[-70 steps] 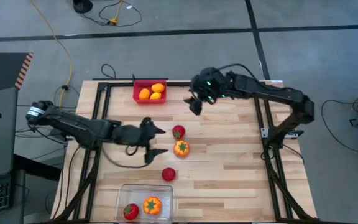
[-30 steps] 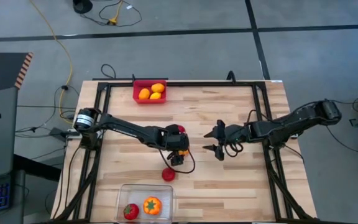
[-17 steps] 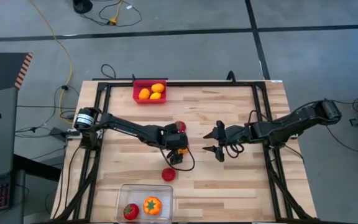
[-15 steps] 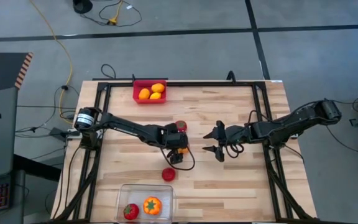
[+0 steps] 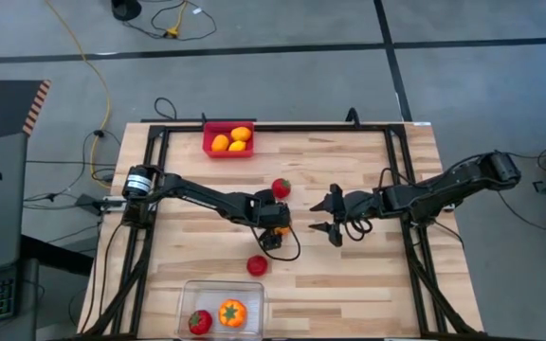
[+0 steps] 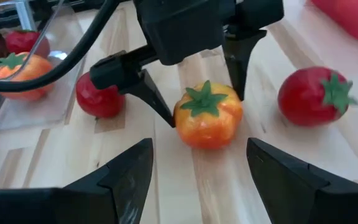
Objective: Sort produce into baskets
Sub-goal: Put the orange tomato into the transparent bin
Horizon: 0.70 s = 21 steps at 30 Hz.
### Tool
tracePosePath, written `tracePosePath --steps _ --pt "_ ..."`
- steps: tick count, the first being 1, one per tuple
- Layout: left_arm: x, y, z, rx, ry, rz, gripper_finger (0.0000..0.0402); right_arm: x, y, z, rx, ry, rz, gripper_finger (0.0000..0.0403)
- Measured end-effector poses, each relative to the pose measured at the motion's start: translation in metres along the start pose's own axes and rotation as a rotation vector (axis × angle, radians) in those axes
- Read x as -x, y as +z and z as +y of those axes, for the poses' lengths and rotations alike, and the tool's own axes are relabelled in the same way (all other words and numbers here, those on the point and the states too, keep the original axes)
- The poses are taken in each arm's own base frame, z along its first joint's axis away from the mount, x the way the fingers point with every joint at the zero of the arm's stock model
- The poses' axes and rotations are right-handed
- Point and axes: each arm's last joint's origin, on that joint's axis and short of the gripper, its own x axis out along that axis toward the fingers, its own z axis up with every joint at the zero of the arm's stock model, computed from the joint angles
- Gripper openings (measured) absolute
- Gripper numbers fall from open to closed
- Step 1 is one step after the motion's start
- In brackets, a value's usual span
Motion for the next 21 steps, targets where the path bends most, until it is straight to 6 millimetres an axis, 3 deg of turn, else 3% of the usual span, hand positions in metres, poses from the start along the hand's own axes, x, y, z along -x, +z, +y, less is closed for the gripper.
tracePosePath --steps 5,16,21 --pt "0.002 0.003 0.000 -0.001 -0.008 -0.001 0.0382 0.000 0.000 0.000 0.000 0.000 0.002 0.0286" --pt "0.002 0.004 -0.001 -0.002 -0.017 0.000 0.0334 0.000 0.000 0.000 0.000 0.000 0.004 0.0286" --pt "0.013 0.004 0.000 -0.004 -0.056 0.013 0.0332 0.000 0.000 0.000 0.000 -0.001 0.005 0.0286"
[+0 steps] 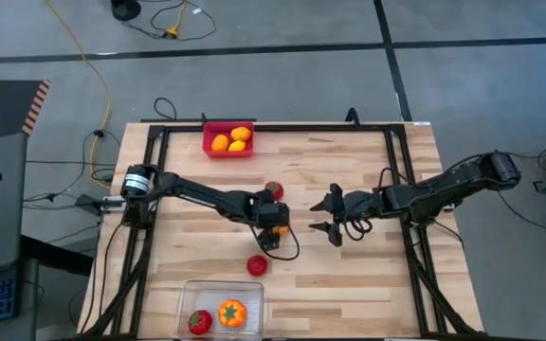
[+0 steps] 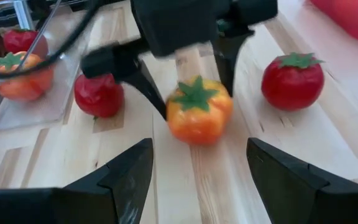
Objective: Sort produce into baskets
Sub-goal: Put the orange tomato into the transparent bin
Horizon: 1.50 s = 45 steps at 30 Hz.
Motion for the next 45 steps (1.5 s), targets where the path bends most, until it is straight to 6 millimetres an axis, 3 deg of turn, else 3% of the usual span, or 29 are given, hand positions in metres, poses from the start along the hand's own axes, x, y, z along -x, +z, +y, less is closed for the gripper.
tracePosePath --steps 6,12,16,20,26,31,39,45 --pt "0.047 0.005 0.000 0.025 -0.090 -0.050 0.0331 0.000 0.000 0.000 0.000 -0.001 0.004 0.0286" --pt "0.113 -0.001 -0.011 0.044 -0.185 -0.109 0.0330 0.000 -0.001 0.000 0.001 -0.002 0.007 0.0286" --pt "0.151 -0.017 -0.028 0.053 -0.268 -0.100 0.0330 0.000 -0.001 0.000 0.001 -0.001 0.008 0.0286" --pt "0.177 -0.039 -0.057 0.037 -0.330 -0.050 0.0330 0.000 -0.001 0.000 0.001 0.000 0.007 0.0286" --pt "0.195 -0.071 -0.108 0.029 -0.414 0.008 0.0330 0.000 -0.001 0.000 0.000 0.000 0.007 0.0286" --pt "0.200 -0.094 -0.137 0.009 -0.435 0.058 0.0332 0.000 -0.001 0.000 0.000 0.000 0.006 0.0286" --pt "0.202 -0.114 -0.158 -0.026 -0.435 0.093 0.0352 0.000 0.000 0.000 -0.001 0.001 0.002 0.0286" --pt "0.187 -0.119 -0.167 0.010 -0.384 0.138 0.0354 0.000 0.000 0.000 -0.002 0.001 0.000 0.0286"
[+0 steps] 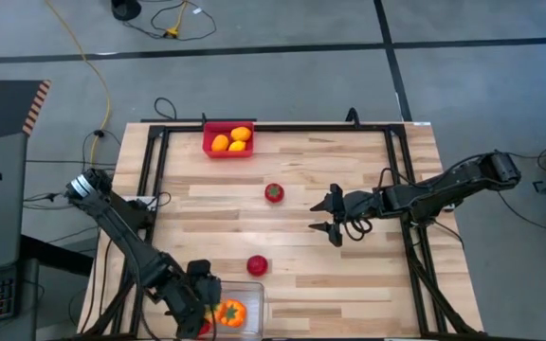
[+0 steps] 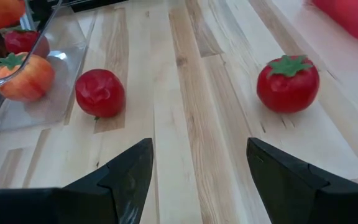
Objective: Sort produce into baskets
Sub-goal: Put the orange tomato into the transparent bin
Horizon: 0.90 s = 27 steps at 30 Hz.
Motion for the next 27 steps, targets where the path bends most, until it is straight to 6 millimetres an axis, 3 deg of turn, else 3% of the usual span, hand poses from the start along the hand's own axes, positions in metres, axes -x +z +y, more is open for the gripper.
tracePosePath --steps 5,27 --pt "-0.0111 0.0022 0.0015 0.011 -0.007 0.053 0.0355 0.0000 0.0000 0.0000 0.000 0.000 0.000 0.0286" --pt "-0.0108 0.0050 0.0036 0.014 -0.034 0.075 0.0355 0.0000 0.0000 0.0000 0.001 0.000 0.000 0.0286"
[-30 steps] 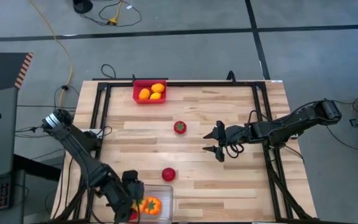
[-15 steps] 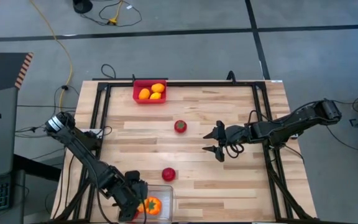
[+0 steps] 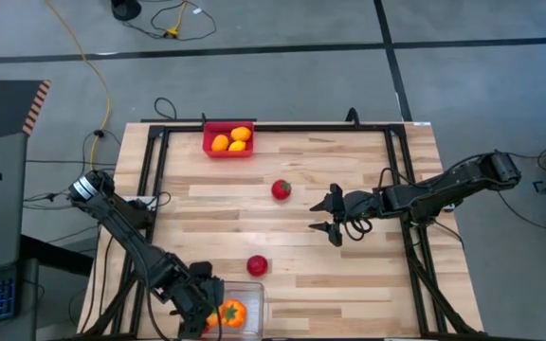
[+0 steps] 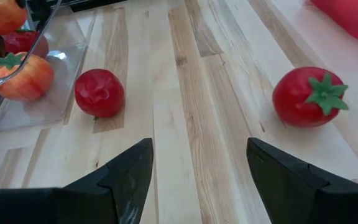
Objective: Sort produce into baskets
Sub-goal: Put the orange tomato into the transparent bin, then put the top red tomato into the transparent bin
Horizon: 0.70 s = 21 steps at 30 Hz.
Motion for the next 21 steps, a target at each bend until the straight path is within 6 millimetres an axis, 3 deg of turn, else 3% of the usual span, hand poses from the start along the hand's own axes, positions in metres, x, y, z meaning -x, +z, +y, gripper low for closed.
tracePosePath --steps 10,16,21 --pt "0.0001 0.0005 0.0005 -0.006 0.011 -0.012 0.0358 0.0000 0.0000 0.0000 0.000 0.000 0.000 0.0286" --pt "0.0002 0.0005 0.0005 -0.008 0.011 -0.012 0.0396 0.0000 0.0000 0.0000 0.000 0.000 0.000 0.0286" --pt "0.0009 0.0031 0.0017 -0.023 -0.021 0.013 0.0386 0.0000 0.0000 0.0000 0.000 0.000 0.000 0.0286"
